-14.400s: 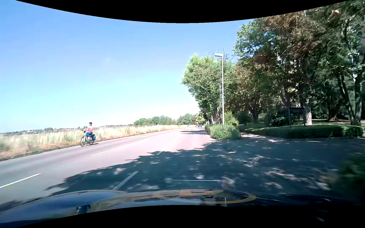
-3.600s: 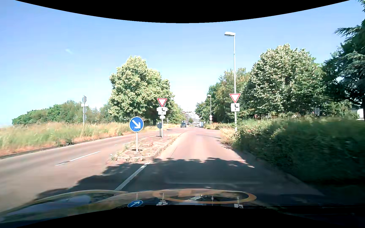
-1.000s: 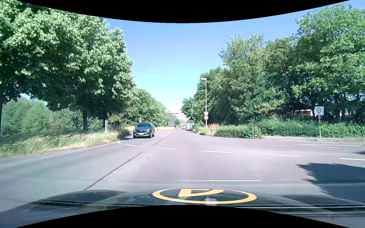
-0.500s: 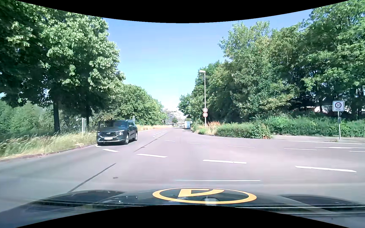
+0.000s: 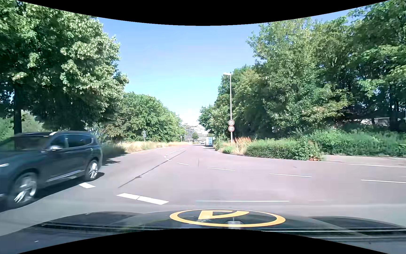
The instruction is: Follow the waypoints while adhering to traffic rules and regulations
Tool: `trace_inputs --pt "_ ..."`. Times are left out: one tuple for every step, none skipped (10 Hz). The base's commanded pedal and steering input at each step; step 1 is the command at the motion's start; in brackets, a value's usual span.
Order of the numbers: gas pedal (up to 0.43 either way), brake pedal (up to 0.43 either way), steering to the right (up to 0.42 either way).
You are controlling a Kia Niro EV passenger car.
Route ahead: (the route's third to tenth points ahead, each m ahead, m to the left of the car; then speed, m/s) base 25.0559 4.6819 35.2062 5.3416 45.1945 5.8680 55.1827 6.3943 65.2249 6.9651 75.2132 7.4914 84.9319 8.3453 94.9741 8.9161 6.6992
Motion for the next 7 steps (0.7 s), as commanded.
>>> trace_inputs --pt "0.299 0.000 -0.058" --pt "0.299 0.000 -0.054" --pt "0.311 0.000 -0.054" --pt "0.311 0.000 -0.054" --pt "0.311 0.000 -0.054" --pt "0.311 0.000 -0.054" --pt "0.311 0.000 -0.054"
